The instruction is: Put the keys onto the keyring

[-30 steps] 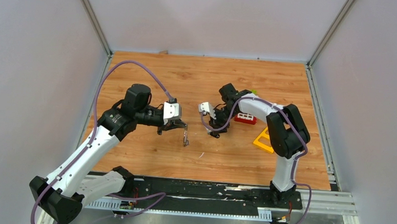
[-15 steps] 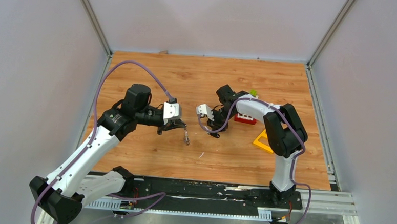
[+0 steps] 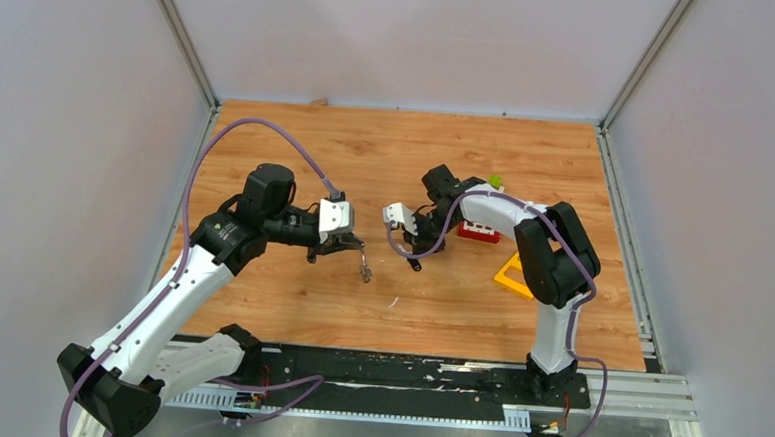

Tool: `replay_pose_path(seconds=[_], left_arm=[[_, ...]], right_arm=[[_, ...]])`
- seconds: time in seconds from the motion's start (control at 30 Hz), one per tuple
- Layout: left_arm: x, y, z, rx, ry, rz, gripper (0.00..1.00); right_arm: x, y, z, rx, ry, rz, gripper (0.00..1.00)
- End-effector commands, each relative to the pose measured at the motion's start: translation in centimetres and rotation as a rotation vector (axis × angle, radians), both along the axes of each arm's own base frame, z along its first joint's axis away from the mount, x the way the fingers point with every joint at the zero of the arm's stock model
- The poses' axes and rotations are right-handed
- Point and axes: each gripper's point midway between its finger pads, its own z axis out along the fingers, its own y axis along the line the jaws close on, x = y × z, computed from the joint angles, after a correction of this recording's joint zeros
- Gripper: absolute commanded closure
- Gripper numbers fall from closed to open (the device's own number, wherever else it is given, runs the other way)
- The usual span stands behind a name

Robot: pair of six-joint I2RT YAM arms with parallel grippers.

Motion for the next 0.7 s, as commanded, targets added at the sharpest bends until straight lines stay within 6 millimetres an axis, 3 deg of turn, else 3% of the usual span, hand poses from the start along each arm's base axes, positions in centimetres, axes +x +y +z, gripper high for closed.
replay_pose_path(seconds=[0.0, 0.3, 0.67], left_arm=[[0.1, 0.0, 1.2, -0.028, -0.056, -0.007, 1.00], [0.6, 0.1, 1.3, -0.024, -0.072, 0.008, 1.00], [2.3, -0.3, 2.3, -0.073, -0.040, 0.079, 1.00]], right_arm=[[0.5, 1.5, 1.9, 0.064, -0.036, 0.031, 0.97], [-0.2, 1.4, 3.9, 0.098, -0.037, 0.006, 1.00], [-1.1, 0.3, 9.0, 0.168, -0.127, -0.067, 1.00]])
